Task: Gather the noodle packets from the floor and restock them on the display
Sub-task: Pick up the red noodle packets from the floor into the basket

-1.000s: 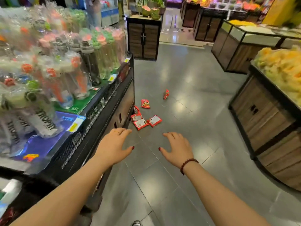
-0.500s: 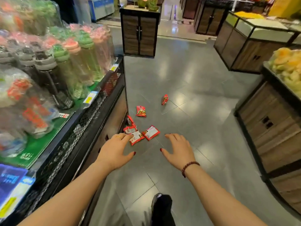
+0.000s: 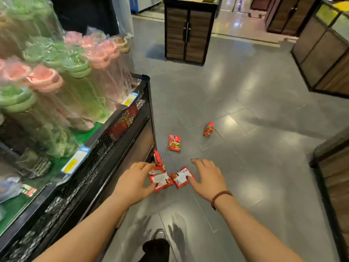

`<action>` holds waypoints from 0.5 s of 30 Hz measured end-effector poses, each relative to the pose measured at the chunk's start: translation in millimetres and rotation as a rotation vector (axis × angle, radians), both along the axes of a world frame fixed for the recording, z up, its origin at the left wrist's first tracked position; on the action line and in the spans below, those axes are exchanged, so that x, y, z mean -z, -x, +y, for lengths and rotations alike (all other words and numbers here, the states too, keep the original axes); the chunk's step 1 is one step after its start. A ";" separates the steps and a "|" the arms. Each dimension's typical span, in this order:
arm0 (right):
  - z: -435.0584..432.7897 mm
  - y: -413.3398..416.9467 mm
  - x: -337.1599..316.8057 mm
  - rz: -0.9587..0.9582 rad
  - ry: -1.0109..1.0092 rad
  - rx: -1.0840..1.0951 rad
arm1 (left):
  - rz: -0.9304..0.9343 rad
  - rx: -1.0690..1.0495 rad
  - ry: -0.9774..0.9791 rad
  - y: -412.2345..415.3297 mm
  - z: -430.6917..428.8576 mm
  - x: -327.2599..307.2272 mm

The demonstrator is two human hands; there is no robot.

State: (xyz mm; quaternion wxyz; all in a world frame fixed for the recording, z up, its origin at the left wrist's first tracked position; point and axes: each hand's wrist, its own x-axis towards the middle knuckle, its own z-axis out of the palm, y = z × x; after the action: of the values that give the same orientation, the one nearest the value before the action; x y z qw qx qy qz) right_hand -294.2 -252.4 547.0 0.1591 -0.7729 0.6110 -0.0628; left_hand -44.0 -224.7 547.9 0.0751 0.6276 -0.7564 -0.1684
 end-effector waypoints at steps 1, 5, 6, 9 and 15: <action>-20.2 -3.6 5.9 0.004 -0.014 -0.024 | -0.003 -0.018 -0.014 -3.1 -17.8 7.0; -100.8 -21.1 25.0 0.018 -0.067 -0.088 | 0.027 -0.088 -0.023 -15.6 -84.8 29.0; -119.0 -25.4 28.9 0.019 -0.082 -0.101 | 0.043 -0.112 -0.037 -17.6 -99.0 32.6; -166.5 -35.8 43.0 0.036 -0.145 -0.148 | 0.051 -0.176 -0.096 -22.2 -135.4 42.7; -253.7 -53.2 70.4 -0.027 -0.292 -0.224 | 0.091 -0.387 -0.114 -17.3 -178.3 67.0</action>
State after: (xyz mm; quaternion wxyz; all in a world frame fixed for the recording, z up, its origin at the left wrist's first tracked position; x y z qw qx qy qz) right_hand -241.0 -506.1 476.6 0.2839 -0.8040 0.5214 0.0341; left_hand -26.7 -403.0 480.9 0.1046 0.7560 -0.6069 -0.2216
